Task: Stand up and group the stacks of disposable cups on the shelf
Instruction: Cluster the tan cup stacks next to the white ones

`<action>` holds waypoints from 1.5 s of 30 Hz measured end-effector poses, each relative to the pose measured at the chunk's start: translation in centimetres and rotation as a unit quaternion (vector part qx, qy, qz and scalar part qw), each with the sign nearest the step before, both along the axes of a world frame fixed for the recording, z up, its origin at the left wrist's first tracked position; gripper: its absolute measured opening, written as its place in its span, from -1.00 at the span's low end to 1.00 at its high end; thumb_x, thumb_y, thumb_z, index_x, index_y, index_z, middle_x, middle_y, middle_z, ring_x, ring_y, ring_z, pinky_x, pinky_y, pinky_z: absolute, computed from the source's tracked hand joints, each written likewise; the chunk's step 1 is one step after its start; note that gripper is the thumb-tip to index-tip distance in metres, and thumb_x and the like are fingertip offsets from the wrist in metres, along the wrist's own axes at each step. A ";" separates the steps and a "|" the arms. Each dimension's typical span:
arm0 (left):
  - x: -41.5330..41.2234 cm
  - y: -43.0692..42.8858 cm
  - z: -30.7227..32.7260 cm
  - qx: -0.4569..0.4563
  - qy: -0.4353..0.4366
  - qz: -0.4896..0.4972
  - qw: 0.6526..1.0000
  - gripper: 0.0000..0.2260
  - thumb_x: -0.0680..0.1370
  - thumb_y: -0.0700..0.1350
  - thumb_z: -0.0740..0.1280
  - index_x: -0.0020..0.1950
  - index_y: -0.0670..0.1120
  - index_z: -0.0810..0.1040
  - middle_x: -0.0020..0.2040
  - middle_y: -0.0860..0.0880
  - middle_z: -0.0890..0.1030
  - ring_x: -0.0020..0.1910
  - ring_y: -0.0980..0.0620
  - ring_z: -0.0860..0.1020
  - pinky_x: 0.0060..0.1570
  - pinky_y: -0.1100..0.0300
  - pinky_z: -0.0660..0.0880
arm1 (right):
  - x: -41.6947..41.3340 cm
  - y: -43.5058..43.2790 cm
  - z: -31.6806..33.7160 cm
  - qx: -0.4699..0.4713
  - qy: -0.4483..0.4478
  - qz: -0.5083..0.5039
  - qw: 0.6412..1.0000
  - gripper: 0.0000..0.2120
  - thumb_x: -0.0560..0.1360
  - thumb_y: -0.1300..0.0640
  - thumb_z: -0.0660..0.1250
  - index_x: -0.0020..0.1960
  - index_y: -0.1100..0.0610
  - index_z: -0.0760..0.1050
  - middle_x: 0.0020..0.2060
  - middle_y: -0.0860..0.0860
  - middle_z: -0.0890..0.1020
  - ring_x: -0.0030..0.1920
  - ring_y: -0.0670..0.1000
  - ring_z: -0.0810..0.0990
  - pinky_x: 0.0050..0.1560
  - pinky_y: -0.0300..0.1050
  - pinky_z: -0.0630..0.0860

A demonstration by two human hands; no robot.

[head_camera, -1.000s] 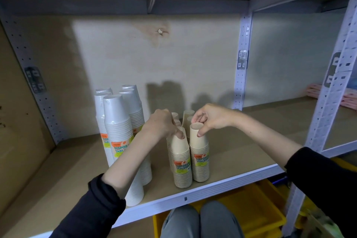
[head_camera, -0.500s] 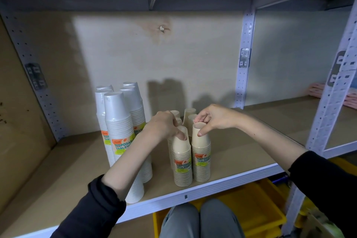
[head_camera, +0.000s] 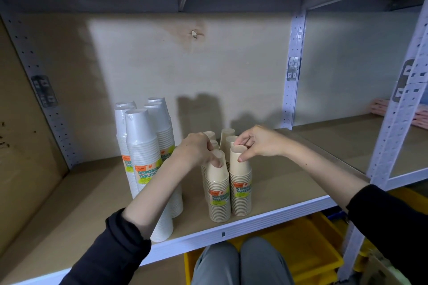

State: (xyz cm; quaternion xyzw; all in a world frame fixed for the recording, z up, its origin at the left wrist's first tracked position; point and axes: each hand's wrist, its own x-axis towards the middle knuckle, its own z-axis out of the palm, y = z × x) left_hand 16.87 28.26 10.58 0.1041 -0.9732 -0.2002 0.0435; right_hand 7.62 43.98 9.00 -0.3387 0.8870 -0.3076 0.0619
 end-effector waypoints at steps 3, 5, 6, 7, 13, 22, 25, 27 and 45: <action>0.0 -0.1 -0.2 0.007 0.004 0.005 1.000 -0.55 0.36 -0.04 0.50 0.19 -0.16 0.54 0.20 -0.11 0.56 0.18 -0.06 0.52 0.15 0.14 0.46 | 0.1 0.2 -0.1 -0.005 0.000 -0.001 1.000 -0.55 0.28 0.24 0.54 0.15 0.24 0.56 -0.11 -0.01 0.57 -0.14 -0.09 0.52 -0.27 -0.56 0.39; 0.0 -0.1 -0.4 0.010 0.005 0.008 1.000 -0.53 0.35 -0.04 0.50 0.21 -0.14 0.52 0.21 -0.11 0.55 0.20 -0.06 0.51 0.18 0.13 0.45 | 0.1 0.3 -0.2 -0.012 0.000 -0.004 1.000 -0.53 0.28 0.20 0.55 0.16 0.21 0.56 -0.10 -0.03 0.57 -0.11 -0.10 0.53 -0.25 -0.55 0.39; 0.0 -0.1 -0.5 0.010 0.004 0.008 1.000 -0.51 0.35 -0.03 0.50 0.23 -0.14 0.50 0.22 -0.10 0.54 0.21 -0.06 0.50 0.19 0.13 0.44 | 0.2 0.4 -0.2 -0.016 -0.001 -0.007 1.000 -0.52 0.28 0.18 0.55 0.17 0.20 0.55 -0.09 -0.03 0.57 -0.10 -0.10 0.53 -0.19 -0.49 0.42; 0.1 0.0 -0.6 0.008 0.002 0.008 1.000 -0.48 0.35 -0.03 0.50 0.25 -0.13 0.49 0.24 -0.10 0.53 0.23 -0.06 0.49 0.20 0.13 0.44 | 0.2 0.5 -0.2 -0.021 -0.003 -0.010 1.000 -0.51 0.28 0.16 0.55 0.18 0.20 0.55 -0.08 -0.02 0.58 -0.08 -0.09 0.54 -0.13 -0.42 0.43; 0.8 0.1 -1.7 -0.012 0.021 0.018 1.000 -0.40 0.35 -0.01 0.50 0.31 -0.14 0.40 0.29 -0.12 0.48 0.29 -0.09 0.44 0.23 0.12 0.41 | 0.5 2.1 -0.6 -0.051 0.011 -0.042 0.998 -0.46 0.27 0.11 0.56 0.20 0.19 0.54 -0.01 0.07 0.62 -0.05 -0.05 0.57 0.10 -0.20 0.47; 3.8 0.3 -9.1 0.041 0.049 0.005 0.998 -0.14 0.41 0.08 0.43 0.51 -0.22 0.01 0.53 -0.16 0.10 0.52 -0.06 0.09 0.47 0.14 0.08 | 1.4 4.9 -7.7 0.027 0.012 -0.069 0.997 -0.27 0.27 -0.03 0.54 0.36 0.17 0.40 0.30 0.10 0.52 0.23 0.01 0.51 0.28 -0.16 0.39; 4.1 0.3 -12.3 0.028 0.008 0.000 1.000 -0.09 0.45 0.09 0.38 0.52 -0.25 -0.13 0.56 -0.15 -0.06 0.55 -0.06 -0.07 0.50 0.16 -0.05 | 1.9 4.4 -10.8 0.077 0.006 -0.065 0.995 -0.18 0.32 -0.12 0.47 0.45 0.16 0.26 0.42 0.10 0.37 0.40 0.05 0.35 0.38 -0.13 0.27; 4.0 0.1 -14.1 0.019 -0.025 -0.003 0.999 -0.08 0.46 0.14 0.35 0.52 -0.24 -0.17 0.56 -0.16 -0.12 0.55 -0.08 -0.12 0.51 0.11 -0.08 | 2.1 3.8 -12.4 0.082 -0.018 -0.058 0.995 -0.12 0.33 -0.14 0.45 0.50 0.15 0.14 0.47 0.09 0.27 0.46 0.05 0.27 0.42 -0.11 0.22; 1.1 -0.4 -17.6 -0.011 -0.137 -0.023 0.990 -0.11 0.49 0.34 0.08 0.52 -0.18 -0.28 0.54 -0.18 -0.27 0.53 -0.11 -0.27 0.52 0.01 -0.19 | 2.3 1.5 -16.3 0.214 0.059 -0.004 0.975 0.02 0.32 -0.48 0.08 0.54 0.12 -0.11 0.55 0.07 0.00 0.54 0.01 -0.02 0.53 -0.02 -0.09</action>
